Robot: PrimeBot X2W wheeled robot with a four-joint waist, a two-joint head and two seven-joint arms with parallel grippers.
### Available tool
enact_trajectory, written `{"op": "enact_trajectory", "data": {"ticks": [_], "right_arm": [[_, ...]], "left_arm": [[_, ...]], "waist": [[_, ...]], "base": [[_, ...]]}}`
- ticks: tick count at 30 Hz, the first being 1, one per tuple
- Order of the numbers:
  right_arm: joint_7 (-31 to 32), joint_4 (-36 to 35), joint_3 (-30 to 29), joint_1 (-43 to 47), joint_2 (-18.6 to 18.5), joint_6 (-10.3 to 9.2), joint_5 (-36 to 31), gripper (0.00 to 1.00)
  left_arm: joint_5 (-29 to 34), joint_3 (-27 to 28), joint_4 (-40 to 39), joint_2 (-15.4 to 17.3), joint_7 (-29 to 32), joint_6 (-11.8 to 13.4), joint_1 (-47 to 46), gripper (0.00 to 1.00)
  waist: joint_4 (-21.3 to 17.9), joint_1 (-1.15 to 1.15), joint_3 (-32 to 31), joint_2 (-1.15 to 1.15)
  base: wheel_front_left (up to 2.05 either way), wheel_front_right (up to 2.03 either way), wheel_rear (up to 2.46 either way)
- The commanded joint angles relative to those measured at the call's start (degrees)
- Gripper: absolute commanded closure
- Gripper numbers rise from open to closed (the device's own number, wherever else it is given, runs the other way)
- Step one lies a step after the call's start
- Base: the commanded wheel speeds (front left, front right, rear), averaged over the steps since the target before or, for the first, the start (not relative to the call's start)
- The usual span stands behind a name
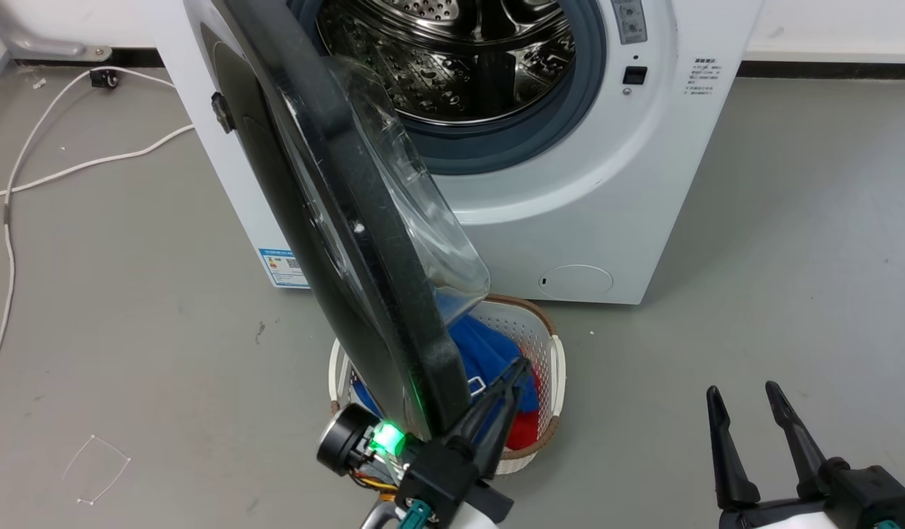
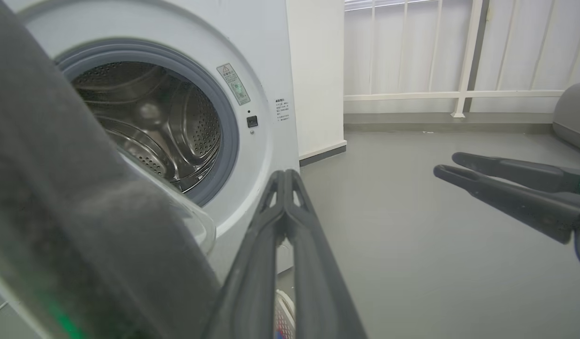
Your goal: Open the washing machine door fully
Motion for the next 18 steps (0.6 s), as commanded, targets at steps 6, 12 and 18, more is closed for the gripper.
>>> {"op": "enact_trajectory", "data": {"ticks": [6,12,18], "right_arm": [[-0.1,0.5,0.0,1.2,0.2,-0.01,0.3,0.0],[-0.1,0.6,0.3,1.0,0.2,-0.01,0.0,0.0],[-0.1,0.7,0.8,1.6,0.2,-0.01,0.3,0.0]], "left_arm": [[0.1,3.2,-0.1,0.8,-0.1,0.3,2.4,1.0],[0.6,5.4,0.8,2.3,0.0,0.1,4.2,1.0],[0.8,6.7,0.2,3.0,0.0,0.2,5.4,1.0]], "waist": [[1.9,0.0,-0.6,0.0],[4.1,0.0,-1.3,0.0],[6.3,0.0,-1.7,0.0]], "base": [[0.0,0.0,0.0],[0.0,0.0,0.0],[0.0,0.0,0.0]]}}
